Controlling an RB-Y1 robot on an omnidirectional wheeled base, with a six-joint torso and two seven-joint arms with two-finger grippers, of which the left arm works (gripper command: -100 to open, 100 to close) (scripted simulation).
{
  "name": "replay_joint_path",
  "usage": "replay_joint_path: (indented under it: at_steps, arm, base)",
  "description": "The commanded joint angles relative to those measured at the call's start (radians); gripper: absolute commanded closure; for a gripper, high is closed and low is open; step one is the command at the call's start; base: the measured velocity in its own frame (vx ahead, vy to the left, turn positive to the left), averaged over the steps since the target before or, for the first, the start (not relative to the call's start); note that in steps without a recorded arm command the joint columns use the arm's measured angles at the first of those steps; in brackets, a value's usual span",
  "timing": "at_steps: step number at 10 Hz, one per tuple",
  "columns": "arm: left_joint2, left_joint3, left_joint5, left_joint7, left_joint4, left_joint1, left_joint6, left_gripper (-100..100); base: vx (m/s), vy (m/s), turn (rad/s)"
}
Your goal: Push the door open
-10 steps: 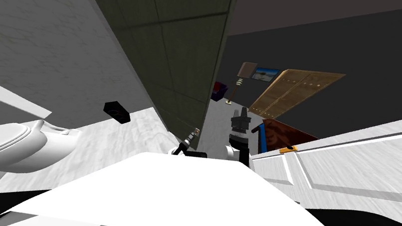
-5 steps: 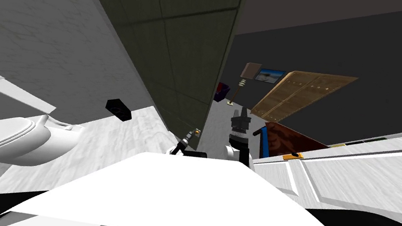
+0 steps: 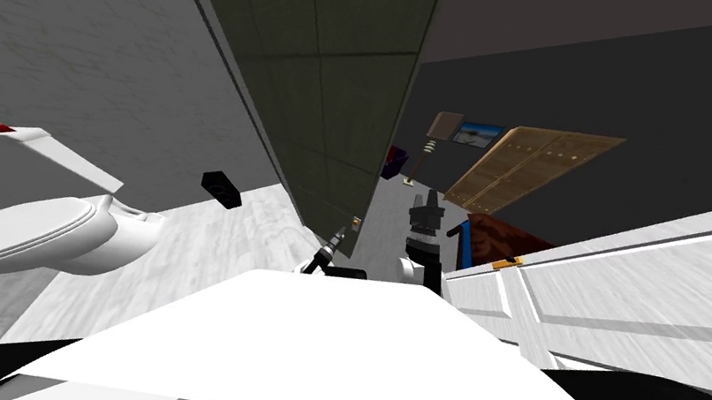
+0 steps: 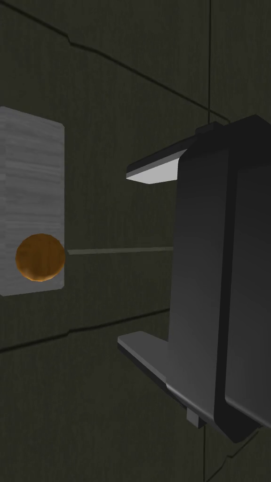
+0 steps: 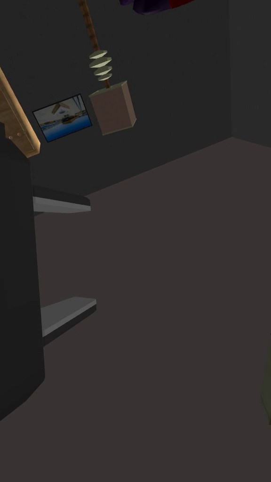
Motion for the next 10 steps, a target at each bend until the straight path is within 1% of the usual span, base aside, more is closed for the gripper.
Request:
replay_joint_path:
  at_steps: [1, 2, 3, 4, 7, 8, 10]
  arm:
    - [-0.009, -0.005, 0.001, 0.003, -0.014, 0.008, 0.003, -100]
    - [-0.022, -0.008, 0.002, 0.005, -0.018, 0.011, 0.004, -100]
    - [-0.017, -0.007, 0.001, 0.002, -0.014, 0.01, 0.003, -100]
    - [-0.001, -0.003, 0.002, 0.0, -0.01, 0.006, 0.001, -100]
    - [0.004, 0.003, 0.003, -0.003, -0.006, 0.001, 0.0, -100]
    - [0.001, 0.006, 0.003, -0.004, -0.004, -0.002, -0.001, -100]
    - [-0.014, 0.011, 0.004, -0.006, 0.0, -0.007, -0.003, -100]
  base:
    - [-0.198, 0.065, 0.028]
    - [-0.178, 0.068, 0.028]
    - [-0.078, 0.025, -0.001]
    - [0.074, -0.045, -0.035]
    - [0.151, -0.097, -0.013]
    - [0.197, -0.129, -0.027]
    - [0.193, -0.11, -0.018]
